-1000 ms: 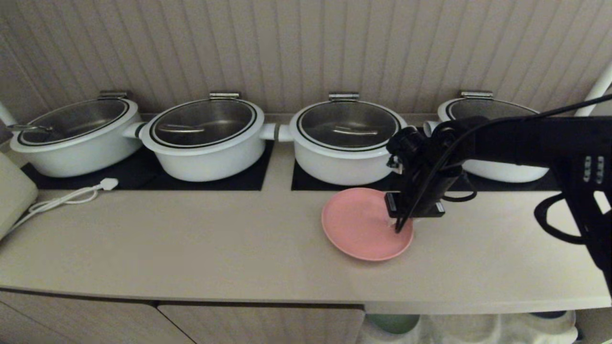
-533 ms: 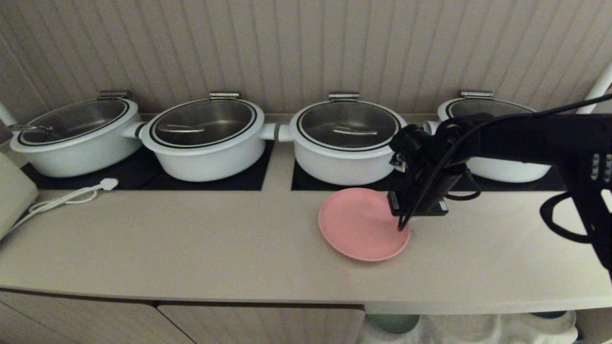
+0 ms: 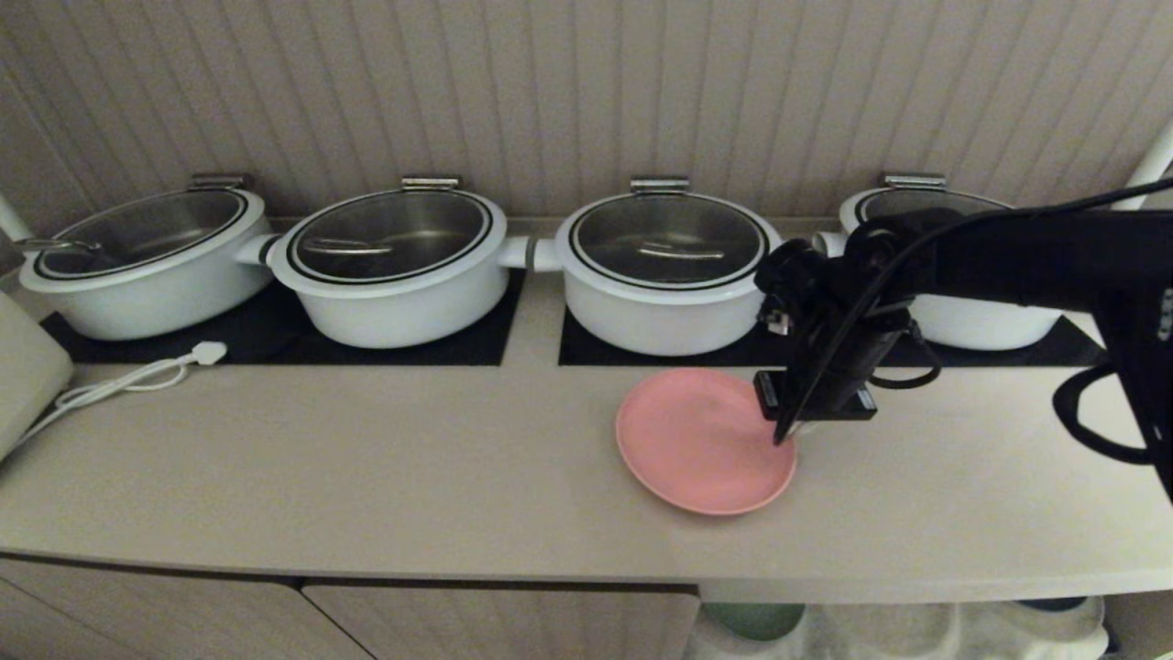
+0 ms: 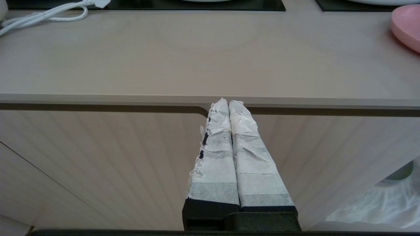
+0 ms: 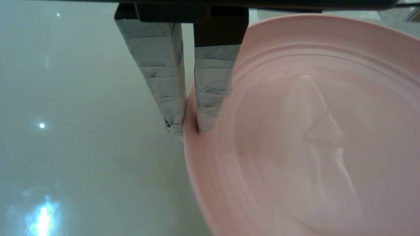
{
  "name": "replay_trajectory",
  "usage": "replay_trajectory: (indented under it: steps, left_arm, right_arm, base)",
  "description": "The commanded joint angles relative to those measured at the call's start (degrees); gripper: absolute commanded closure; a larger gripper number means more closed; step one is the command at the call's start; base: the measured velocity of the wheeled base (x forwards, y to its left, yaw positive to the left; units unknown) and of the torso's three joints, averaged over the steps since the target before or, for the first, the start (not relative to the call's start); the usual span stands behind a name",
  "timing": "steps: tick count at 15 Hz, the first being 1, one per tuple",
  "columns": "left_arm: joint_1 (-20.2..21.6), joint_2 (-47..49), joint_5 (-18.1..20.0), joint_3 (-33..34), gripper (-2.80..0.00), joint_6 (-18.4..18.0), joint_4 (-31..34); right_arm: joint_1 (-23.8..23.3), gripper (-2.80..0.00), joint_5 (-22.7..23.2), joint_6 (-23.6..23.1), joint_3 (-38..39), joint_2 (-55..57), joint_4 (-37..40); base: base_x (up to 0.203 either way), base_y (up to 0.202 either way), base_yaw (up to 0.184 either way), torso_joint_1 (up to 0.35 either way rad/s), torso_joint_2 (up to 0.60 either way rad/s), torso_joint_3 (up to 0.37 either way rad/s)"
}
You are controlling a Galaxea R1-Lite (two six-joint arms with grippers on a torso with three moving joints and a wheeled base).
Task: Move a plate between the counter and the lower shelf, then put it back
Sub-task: Pick up the plate
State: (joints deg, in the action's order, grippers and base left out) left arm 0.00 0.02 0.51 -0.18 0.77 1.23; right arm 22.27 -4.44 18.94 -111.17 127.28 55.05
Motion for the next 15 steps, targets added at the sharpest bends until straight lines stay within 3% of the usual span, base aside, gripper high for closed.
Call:
replay_trajectory:
  steps: [1, 15]
  left_arm:
    - [0.0, 0.0, 0.0, 0.0, 0.0, 0.0, 0.0]
    - [0.0, 0.0, 0.0, 0.0, 0.0, 0.0, 0.0]
  right_arm:
    - [-0.5, 0.0, 0.0, 0.3, 0.2, -1.9, 0.6]
    - [-4.5, 0.0, 2.3, -0.6, 15.8, -19.9, 1.2]
  base:
    - [0.0, 0.0, 0.0, 0.0, 0.0, 0.0]
    - [0.0, 0.0, 0.0, 0.0, 0.0, 0.0]
